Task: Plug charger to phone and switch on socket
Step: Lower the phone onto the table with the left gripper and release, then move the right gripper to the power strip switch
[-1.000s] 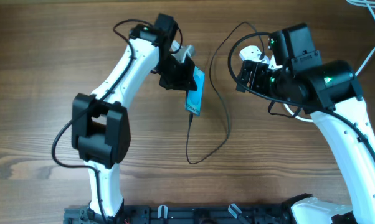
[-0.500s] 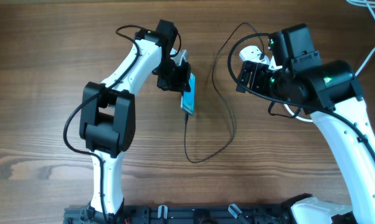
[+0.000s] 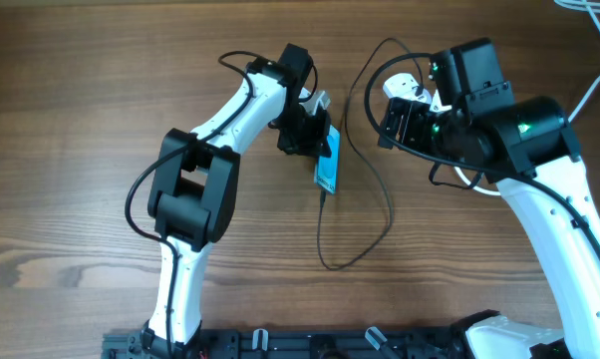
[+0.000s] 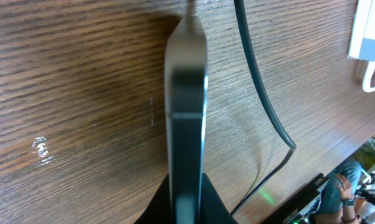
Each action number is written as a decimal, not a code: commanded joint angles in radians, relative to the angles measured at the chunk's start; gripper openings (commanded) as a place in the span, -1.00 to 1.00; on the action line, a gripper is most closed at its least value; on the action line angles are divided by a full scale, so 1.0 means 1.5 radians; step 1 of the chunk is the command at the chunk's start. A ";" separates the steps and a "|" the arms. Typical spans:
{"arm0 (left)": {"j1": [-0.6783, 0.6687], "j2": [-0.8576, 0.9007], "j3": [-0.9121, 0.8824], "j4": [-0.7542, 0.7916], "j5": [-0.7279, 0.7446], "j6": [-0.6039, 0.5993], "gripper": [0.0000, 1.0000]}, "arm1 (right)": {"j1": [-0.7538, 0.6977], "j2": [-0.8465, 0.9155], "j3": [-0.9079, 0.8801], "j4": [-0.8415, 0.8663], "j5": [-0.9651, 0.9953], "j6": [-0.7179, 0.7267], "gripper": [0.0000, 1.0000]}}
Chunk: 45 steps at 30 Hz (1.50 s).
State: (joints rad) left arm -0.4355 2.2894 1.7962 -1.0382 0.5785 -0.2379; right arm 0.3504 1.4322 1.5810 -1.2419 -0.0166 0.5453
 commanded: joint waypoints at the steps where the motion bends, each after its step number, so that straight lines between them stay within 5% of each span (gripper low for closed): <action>1: -0.004 0.030 0.002 -0.009 0.013 -0.012 -0.92 | -0.002 -0.001 0.009 -0.001 0.018 -0.005 0.99; 13: -0.019 0.034 0.002 -0.044 -0.104 -0.011 -0.59 | -0.002 0.023 0.009 -0.001 0.018 -0.014 0.99; 18: -0.017 0.034 0.002 -0.052 -0.125 -0.011 -0.05 | -0.002 0.023 0.009 -0.001 0.018 -0.014 0.99; 28: 0.001 0.002 0.058 -0.096 -0.125 -0.004 0.35 | -0.002 0.023 0.009 -0.003 0.016 0.001 0.99; 33: 0.067 -0.113 0.195 -0.199 -0.125 -0.001 1.00 | -0.051 0.023 0.009 -0.002 0.018 0.003 0.99; 40: 0.146 -0.389 0.209 -0.202 -0.169 -0.001 1.00 | -0.126 0.027 -0.003 0.019 0.170 0.003 0.99; 45: 0.152 -0.431 0.209 -0.240 -0.285 -0.001 1.00 | -0.160 0.086 -0.038 0.069 0.197 0.002 0.99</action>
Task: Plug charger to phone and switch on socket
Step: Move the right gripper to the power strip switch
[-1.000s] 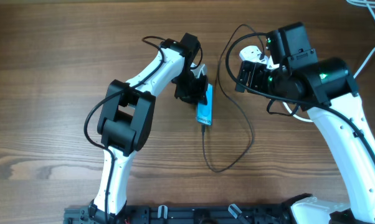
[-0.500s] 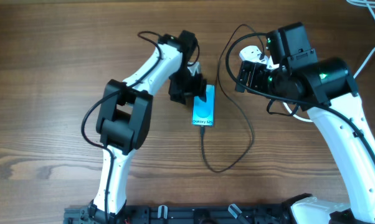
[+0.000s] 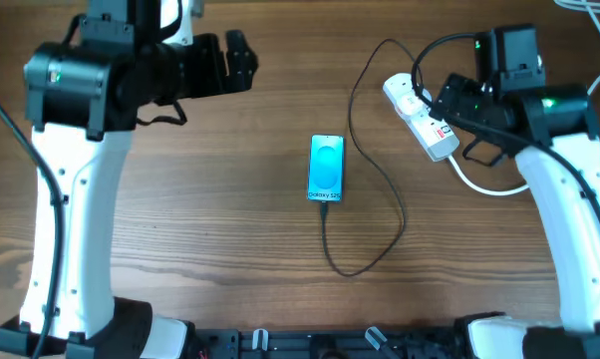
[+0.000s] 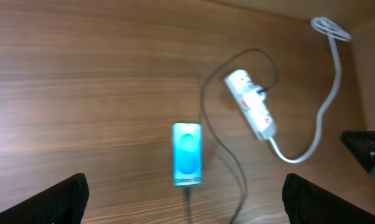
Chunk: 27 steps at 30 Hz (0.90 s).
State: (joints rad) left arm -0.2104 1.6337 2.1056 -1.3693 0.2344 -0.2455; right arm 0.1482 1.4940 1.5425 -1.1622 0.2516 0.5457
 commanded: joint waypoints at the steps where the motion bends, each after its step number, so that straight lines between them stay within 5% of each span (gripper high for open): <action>1: 0.002 0.008 0.003 -0.028 -0.056 0.004 1.00 | -0.042 0.062 -0.013 0.020 0.016 0.002 0.99; 10: 0.002 0.010 0.003 -0.028 -0.055 0.004 1.00 | -0.096 0.124 -0.013 0.096 0.009 -0.042 0.99; 19: 0.002 0.010 0.003 -0.028 -0.055 0.004 1.00 | -0.185 0.302 -0.012 0.174 -0.258 -0.134 1.00; 27: 0.002 0.010 0.003 -0.028 -0.055 0.004 1.00 | -0.186 0.345 -0.012 0.231 -0.226 -0.059 1.00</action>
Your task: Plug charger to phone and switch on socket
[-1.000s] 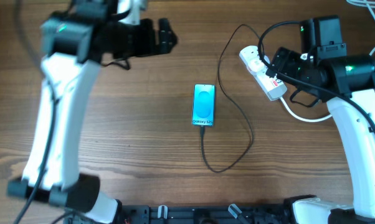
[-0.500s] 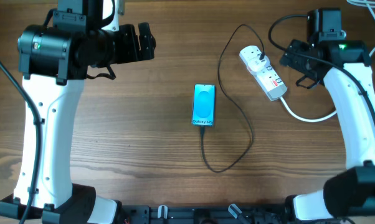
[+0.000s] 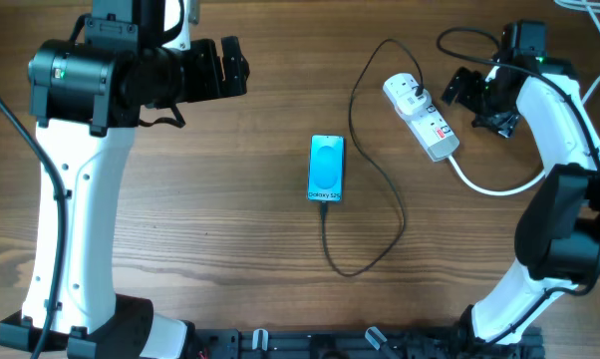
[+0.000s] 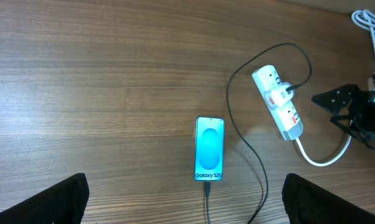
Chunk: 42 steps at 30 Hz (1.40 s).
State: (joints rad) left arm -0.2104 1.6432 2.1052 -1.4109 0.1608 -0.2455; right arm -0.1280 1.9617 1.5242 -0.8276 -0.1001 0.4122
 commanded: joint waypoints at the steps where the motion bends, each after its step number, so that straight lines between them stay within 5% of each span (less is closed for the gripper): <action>1: 0.002 0.004 0.003 0.000 -0.006 0.004 1.00 | -0.002 0.046 0.000 0.015 0.014 0.042 0.99; 15: 0.002 0.004 0.003 0.000 -0.006 0.004 1.00 | 0.000 0.132 0.000 0.076 0.011 0.094 0.99; 42: 0.002 0.004 0.003 0.000 -0.006 0.004 1.00 | 0.014 0.165 -0.001 0.037 -0.058 0.053 0.99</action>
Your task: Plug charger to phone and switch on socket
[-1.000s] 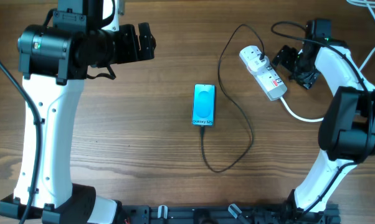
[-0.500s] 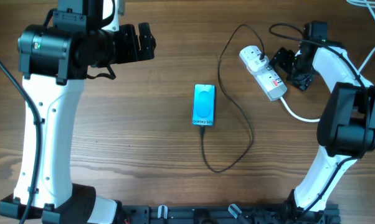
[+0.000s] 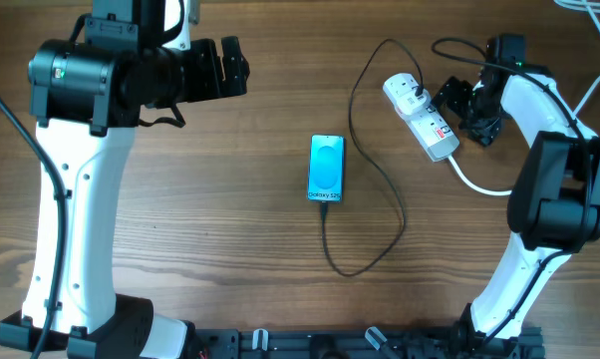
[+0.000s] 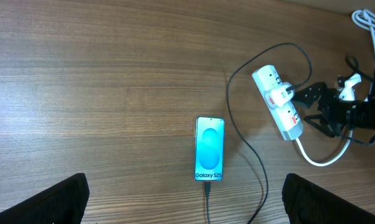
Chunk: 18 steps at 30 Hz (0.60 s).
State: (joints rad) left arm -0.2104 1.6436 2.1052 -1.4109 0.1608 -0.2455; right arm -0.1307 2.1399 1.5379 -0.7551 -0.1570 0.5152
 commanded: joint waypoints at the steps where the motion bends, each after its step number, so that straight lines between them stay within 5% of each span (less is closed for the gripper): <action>1: 0.002 0.003 0.003 0.000 -0.007 0.004 1.00 | 0.017 0.046 -0.010 -0.011 -0.032 -0.031 0.99; 18: 0.002 0.003 0.003 0.000 -0.006 0.004 1.00 | 0.017 0.045 -0.009 -0.032 -0.067 -0.082 1.00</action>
State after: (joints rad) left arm -0.2104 1.6436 2.1052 -1.4113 0.1608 -0.2455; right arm -0.1287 2.1429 1.5448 -0.7872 -0.2089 0.4316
